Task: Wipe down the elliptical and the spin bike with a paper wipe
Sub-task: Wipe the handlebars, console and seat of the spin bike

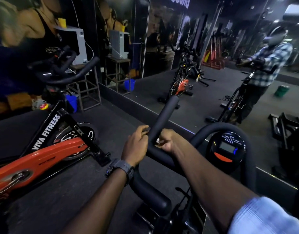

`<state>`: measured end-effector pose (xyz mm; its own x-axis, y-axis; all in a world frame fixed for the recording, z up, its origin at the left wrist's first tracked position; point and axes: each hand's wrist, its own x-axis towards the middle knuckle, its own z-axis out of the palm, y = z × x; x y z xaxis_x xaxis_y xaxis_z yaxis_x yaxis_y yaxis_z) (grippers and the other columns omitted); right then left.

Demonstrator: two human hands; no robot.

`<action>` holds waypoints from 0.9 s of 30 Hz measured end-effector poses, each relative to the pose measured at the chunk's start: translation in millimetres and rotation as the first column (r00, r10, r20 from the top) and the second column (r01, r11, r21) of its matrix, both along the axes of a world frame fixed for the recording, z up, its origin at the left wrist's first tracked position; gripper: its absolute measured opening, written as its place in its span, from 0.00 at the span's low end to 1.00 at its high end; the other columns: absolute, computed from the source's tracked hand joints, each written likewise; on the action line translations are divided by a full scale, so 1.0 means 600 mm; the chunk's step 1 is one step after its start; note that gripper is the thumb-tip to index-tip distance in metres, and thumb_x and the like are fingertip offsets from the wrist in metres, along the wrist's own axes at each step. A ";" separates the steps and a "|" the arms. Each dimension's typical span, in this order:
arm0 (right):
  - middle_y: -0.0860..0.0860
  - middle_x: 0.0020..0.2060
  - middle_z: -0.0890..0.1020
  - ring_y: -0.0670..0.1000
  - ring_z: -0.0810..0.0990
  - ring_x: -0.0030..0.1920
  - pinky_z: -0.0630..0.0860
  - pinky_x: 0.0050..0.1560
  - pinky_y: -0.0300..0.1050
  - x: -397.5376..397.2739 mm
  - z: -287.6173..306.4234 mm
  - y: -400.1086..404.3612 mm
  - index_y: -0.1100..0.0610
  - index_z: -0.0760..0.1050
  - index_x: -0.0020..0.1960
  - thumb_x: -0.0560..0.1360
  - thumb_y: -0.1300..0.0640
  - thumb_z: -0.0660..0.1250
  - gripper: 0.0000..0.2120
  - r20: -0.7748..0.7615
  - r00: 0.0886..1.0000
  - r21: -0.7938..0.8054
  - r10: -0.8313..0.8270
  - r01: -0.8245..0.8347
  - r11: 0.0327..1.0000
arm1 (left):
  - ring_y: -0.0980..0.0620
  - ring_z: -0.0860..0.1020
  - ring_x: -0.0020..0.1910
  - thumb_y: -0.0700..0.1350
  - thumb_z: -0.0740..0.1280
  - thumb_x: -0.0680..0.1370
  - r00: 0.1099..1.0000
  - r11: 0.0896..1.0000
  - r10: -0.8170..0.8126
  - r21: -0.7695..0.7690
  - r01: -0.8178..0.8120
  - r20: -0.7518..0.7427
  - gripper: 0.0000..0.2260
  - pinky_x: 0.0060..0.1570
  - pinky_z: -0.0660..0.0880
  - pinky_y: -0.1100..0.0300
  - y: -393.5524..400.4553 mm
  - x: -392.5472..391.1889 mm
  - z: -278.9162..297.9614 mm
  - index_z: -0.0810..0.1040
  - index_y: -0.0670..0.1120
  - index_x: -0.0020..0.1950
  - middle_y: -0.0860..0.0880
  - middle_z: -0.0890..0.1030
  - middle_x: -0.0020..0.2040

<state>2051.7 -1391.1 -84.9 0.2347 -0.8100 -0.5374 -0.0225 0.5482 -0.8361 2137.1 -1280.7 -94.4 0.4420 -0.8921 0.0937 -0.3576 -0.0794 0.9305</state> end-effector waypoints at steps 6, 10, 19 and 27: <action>0.57 0.33 0.68 0.49 0.71 0.27 0.73 0.22 0.38 -0.019 0.022 -0.005 0.62 0.70 0.41 0.77 0.74 0.51 0.14 -0.148 0.970 -0.020 0.194 -0.200 0.980 | 0.49 0.78 0.61 0.49 0.54 0.69 0.999 1.000 -0.005 0.023 0.004 0.034 0.25 0.63 0.73 0.49 0.006 -0.001 0.001 0.74 0.54 0.65 0.52 0.81 0.62; 0.54 0.29 0.73 0.47 0.73 0.20 0.74 0.20 0.37 -0.019 0.069 -0.071 0.58 0.68 0.39 0.81 0.69 0.48 0.17 0.181 0.976 -0.055 -0.122 0.134 0.989 | 0.50 0.78 0.60 0.49 0.54 0.70 0.998 1.000 -0.011 0.022 0.010 0.065 0.25 0.62 0.74 0.52 0.010 -0.003 0.009 0.74 0.52 0.66 0.52 0.80 0.63; 0.62 0.56 0.81 0.62 0.79 0.58 0.75 0.54 0.50 -0.014 0.122 -0.087 0.59 0.78 0.60 0.78 0.63 0.60 0.13 -0.478 0.744 -0.725 -0.467 -0.034 0.688 | 0.51 0.78 0.60 0.49 0.54 0.71 0.999 1.000 0.001 0.016 -0.002 0.053 0.24 0.62 0.74 0.52 0.010 -0.004 0.007 0.75 0.52 0.65 0.51 0.80 0.62; 0.61 0.50 0.79 0.65 0.80 0.50 0.74 0.44 0.52 -0.028 0.131 -0.082 0.61 0.72 0.57 0.78 0.67 0.57 0.10 -0.613 0.522 -0.780 -0.593 -0.520 0.349 | 0.52 0.77 0.61 0.47 0.55 0.70 0.999 1.000 0.001 0.011 -0.001 0.054 0.25 0.63 0.73 0.54 0.011 -0.006 0.012 0.77 0.49 0.65 0.51 0.80 0.62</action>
